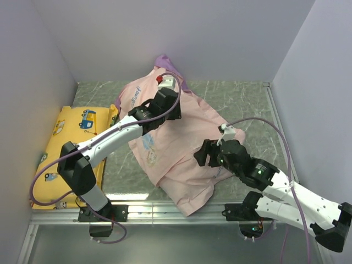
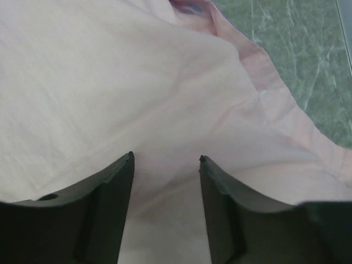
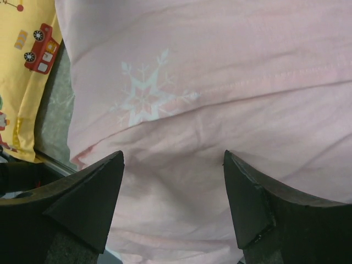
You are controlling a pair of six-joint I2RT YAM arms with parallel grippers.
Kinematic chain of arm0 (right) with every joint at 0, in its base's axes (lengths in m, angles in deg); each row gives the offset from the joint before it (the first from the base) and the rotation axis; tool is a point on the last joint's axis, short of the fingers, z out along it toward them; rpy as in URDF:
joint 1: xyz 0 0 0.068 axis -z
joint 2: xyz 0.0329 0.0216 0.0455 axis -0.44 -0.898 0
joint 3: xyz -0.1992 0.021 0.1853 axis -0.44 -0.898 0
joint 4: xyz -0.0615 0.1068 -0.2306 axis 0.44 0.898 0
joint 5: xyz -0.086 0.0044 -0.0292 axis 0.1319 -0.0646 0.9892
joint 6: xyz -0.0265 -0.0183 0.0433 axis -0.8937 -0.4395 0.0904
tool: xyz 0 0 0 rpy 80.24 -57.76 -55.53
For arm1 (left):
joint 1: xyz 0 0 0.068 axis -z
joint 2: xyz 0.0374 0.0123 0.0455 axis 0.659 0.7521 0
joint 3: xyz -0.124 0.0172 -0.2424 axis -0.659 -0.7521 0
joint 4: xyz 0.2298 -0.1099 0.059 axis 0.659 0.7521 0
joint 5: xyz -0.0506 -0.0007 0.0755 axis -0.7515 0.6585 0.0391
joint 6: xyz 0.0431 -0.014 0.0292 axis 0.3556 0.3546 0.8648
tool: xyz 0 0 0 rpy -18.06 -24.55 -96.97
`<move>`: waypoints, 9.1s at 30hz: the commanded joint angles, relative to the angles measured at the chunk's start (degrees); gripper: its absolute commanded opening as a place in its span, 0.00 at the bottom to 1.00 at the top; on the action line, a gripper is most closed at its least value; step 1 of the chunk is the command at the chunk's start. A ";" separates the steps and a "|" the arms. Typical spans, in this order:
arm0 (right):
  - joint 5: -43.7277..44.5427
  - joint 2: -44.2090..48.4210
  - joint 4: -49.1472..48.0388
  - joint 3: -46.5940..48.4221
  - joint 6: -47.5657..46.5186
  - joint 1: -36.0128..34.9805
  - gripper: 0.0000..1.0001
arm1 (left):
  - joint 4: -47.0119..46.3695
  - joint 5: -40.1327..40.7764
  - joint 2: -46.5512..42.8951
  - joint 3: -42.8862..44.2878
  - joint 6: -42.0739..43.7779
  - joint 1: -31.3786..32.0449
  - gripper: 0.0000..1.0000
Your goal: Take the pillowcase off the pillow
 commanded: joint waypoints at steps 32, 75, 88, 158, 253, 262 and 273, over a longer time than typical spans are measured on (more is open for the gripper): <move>9.29 7.66 0.70 -8.72 8.42 -2.74 0.00 | 16.37 23.63 -3.52 -1.86 2.19 25.36 0.72; 13.24 -1.90 5.27 8.15 3.50 -6.17 0.77 | -4.28 -4.56 8.78 1.22 -2.12 -3.47 0.00; 11.05 -24.15 -0.09 14.50 -6.88 -7.92 0.79 | -2.35 -5.79 12.65 5.18 -2.56 -3.73 0.00; 1.99 -3.84 -20.13 -21.29 20.90 -2.57 0.00 | -1.72 -13.17 13.04 5.21 -1.77 -7.34 0.30; 10.79 -18.08 -21.09 -20.14 21.78 -5.73 0.00 | 6.70 -26.18 17.66 37.96 -16.18 -5.05 0.00; 18.96 -25.11 -19.95 -11.96 21.07 -18.56 0.00 | 7.06 -26.09 21.44 41.66 -18.55 -5.40 0.00; 22.12 -30.92 -15.91 -8.36 22.21 -22.52 0.00 | 7.93 -26.18 22.76 44.38 -18.65 -5.40 0.00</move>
